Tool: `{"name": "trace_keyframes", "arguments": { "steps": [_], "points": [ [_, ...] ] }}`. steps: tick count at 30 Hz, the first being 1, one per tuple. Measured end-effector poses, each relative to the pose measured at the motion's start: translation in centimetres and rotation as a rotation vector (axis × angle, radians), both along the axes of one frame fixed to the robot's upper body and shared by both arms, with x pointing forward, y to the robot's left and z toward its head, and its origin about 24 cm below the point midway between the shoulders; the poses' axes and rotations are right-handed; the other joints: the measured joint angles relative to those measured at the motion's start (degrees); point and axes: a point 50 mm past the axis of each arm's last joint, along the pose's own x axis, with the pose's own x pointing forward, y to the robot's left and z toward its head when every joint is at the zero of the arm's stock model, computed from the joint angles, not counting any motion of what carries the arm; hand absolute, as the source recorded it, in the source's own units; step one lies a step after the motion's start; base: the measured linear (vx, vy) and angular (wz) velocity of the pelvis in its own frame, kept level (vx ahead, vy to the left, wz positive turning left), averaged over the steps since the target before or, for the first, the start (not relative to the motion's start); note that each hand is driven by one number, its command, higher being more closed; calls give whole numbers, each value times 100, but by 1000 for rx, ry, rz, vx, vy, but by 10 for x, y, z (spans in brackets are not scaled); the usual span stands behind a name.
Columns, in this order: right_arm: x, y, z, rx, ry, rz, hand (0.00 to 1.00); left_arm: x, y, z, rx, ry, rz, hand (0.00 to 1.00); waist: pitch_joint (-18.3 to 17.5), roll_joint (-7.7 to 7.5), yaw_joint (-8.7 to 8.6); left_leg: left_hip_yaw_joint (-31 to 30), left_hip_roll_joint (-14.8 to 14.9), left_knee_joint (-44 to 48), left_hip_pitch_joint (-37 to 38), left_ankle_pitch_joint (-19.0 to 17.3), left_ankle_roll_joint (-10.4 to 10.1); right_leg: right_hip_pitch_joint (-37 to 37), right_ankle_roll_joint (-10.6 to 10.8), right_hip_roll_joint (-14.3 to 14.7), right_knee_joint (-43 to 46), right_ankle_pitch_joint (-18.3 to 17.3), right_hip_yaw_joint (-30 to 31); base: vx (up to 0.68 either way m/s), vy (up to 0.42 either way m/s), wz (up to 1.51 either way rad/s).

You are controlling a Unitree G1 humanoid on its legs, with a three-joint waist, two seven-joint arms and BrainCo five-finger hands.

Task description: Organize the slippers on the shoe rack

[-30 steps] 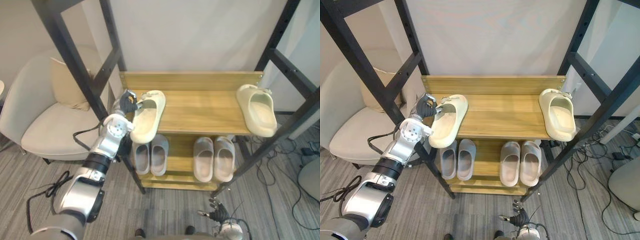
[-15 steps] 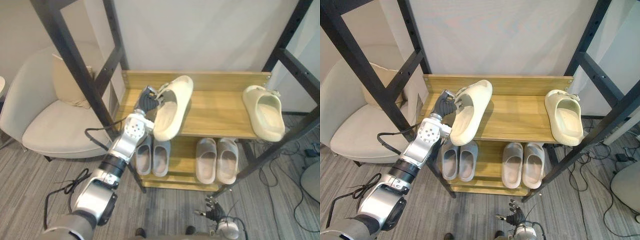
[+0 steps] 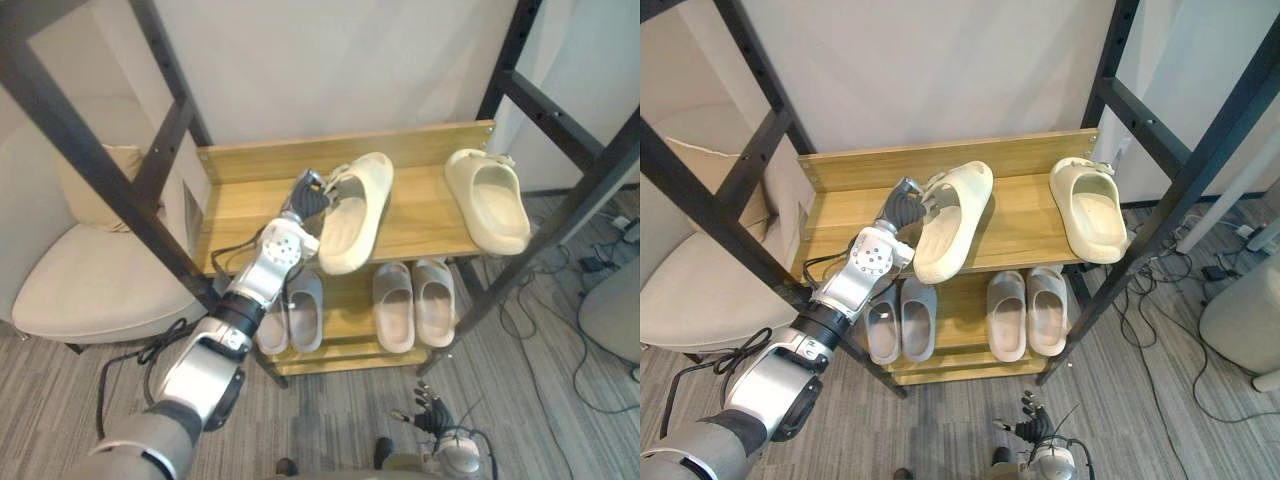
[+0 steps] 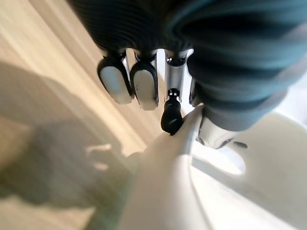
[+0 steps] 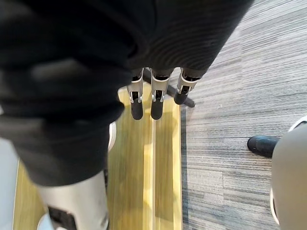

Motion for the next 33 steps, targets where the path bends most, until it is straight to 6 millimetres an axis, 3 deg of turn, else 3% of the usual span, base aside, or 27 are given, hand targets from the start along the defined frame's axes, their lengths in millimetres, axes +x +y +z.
{"name": "trace_keyframes", "arguments": {
  "steps": [14, 15, 21, 26, 33],
  "points": [
    [7, -8, 8, 6, -58, -43, 0, 16, -2, 31, 12, -59, 48, 100, 253, 101, -194, 253, 10, 109, -13, -105, -19, -205, -2, -10, 188, -93, 275, 11, 5, -10],
    [7, -9, 8, 4, -59, -44, 0, 16, -4, 31, 13, -58, 46, 0, 253, 101, -204, 255, 9, 109, -11, -106, -19, -206, -2, -13, 196, -98, 276, -4, 4, -3],
    [4, -16, 8, -18, -53, -44, 0, 15, -14, 32, 4, -60, 23, 0, 265, 123, -325, 255, 0, 109, -8, -147, -7, -204, 5, -23, 199, -106, 279, 0, 0, 0],
    [-26, -30, 0, -53, 42, -60, 0, 14, -23, 34, -11, -65, 7, 0, 302, 186, -361, 262, 1, 109, -8, -158, -1, -207, 9, -23, 195, -108, 287, 0, 0, 0],
    [-29, -31, -1, -55, 54, -61, 0, 12, -30, 33, -25, -60, -9, 0, 309, 200, -395, 255, -3, 110, -6, -157, -1, -195, 12, -24, 183, -93, 281, 0, 0, 0]
  ]
}}
